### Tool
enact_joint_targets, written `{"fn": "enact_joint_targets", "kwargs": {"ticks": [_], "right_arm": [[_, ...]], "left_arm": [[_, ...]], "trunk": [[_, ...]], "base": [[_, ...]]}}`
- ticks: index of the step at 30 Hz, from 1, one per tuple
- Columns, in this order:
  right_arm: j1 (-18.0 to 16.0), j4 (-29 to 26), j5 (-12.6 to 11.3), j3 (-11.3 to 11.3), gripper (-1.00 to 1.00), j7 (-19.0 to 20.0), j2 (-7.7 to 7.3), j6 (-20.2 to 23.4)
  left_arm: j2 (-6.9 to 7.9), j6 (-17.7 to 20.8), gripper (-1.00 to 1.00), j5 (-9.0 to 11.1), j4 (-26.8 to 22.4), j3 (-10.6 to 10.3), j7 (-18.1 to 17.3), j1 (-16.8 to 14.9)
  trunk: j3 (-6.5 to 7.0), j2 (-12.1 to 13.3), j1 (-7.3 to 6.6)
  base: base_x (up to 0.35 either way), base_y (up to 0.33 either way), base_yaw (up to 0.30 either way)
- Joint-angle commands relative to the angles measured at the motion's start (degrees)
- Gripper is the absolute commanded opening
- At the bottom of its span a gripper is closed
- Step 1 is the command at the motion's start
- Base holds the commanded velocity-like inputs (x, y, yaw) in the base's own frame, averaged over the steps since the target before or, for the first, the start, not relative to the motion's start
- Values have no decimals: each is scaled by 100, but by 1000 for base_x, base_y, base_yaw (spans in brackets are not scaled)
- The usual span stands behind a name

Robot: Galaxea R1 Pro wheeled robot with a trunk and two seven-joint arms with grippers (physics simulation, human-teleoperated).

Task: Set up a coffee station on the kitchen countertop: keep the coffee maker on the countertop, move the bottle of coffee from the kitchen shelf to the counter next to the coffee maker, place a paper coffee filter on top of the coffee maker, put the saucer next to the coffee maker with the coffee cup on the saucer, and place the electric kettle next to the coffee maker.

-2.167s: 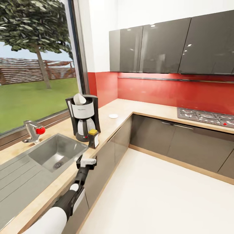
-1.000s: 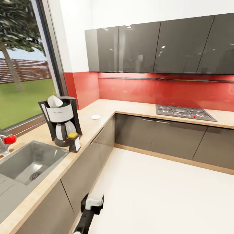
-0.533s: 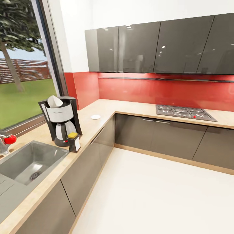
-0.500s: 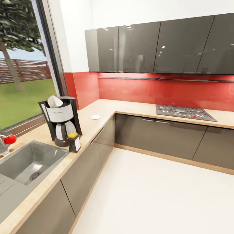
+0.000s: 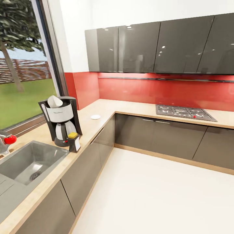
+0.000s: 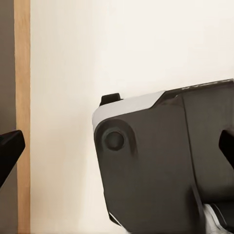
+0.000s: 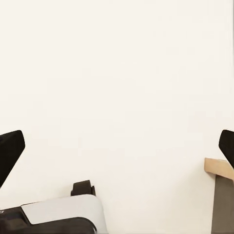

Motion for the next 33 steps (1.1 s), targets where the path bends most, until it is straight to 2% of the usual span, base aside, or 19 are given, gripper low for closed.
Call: {"fn": "enact_joint_targets", "kwargs": {"ticks": [1, 7, 18, 33], "right_arm": [[-6, 11, 53, -42, 100, -7, 7, -23], [-5, 21, 51, -34, 100, -9, 31, -23], [-5, 22, 57, -32, 100, -1, 36, -23], [-4, 30, 57, -24, 100, 8, 36, -23]], "left_arm": [[0, 22, 100, -45, 1, -13, 16, 19], [52, -40, 100, -48, -4, -15, -2, 155], [37, -24, 100, -85, -11, -60, 0, 172], [45, 9, 100, -40, -15, 10, 11, 172]], "trunk": [[-12, -12, 3], [-12, -12, 3], [-12, -12, 3], [-12, -12, 3]], "base": [[0, 0, 0], [0, 0, 0], [22, 0, -11], [200, -100, -240]]}}
